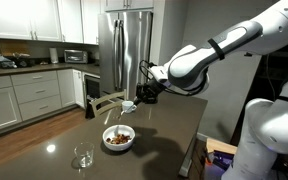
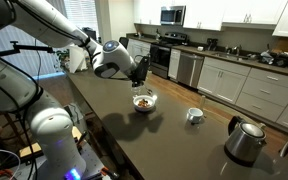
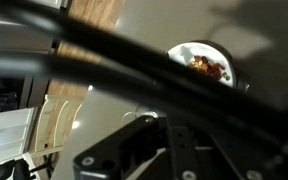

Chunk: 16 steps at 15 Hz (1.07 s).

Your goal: Use the spoon to put the contents in the bowl into the cup, then mix the contents in the bowl

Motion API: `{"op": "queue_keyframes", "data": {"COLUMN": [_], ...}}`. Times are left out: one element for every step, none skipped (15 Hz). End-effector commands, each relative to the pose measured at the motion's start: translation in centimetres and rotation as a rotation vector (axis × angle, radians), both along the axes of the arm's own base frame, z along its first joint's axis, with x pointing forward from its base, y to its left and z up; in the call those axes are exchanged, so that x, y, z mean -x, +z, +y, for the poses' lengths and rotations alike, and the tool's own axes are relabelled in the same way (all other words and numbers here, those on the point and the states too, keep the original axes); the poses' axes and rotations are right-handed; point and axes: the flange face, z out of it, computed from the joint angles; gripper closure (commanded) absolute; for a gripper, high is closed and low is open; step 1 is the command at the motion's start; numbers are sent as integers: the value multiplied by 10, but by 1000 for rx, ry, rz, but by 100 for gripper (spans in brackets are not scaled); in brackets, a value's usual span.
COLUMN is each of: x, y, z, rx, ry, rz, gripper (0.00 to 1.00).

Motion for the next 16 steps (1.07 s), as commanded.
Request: {"op": "queue_keyframes", "data": {"x": [-7,-8,-9,-9,-10,-11,-11,-12,-13,-16,-18,-8,-9,-11,-12,-12], "y": [-11,-15,-18,-22,-27,-30,-34,-37,-39,-41,-38,-41,-41,-40,-40,-40], "z": [0,1,4,6,8,10,13,15,16,18,20,18,19,20,21,21], "rx": [13,10,9,6,1,-4,-9,-16,-21,-23,-7,-19,-20,-21,-22,-22], "ry": [-34,-41,-41,-46,-49,-52,-57,-61,-67,-67,-50,-54,-51,-49,-49,-49], "rz": [30,46,59,76,95,113,130,143,156,162,132,148,146,145,145,145], "gripper": [97,97,97,97,97,97,97,97,97,97,97,95,95,95,95,95]}}
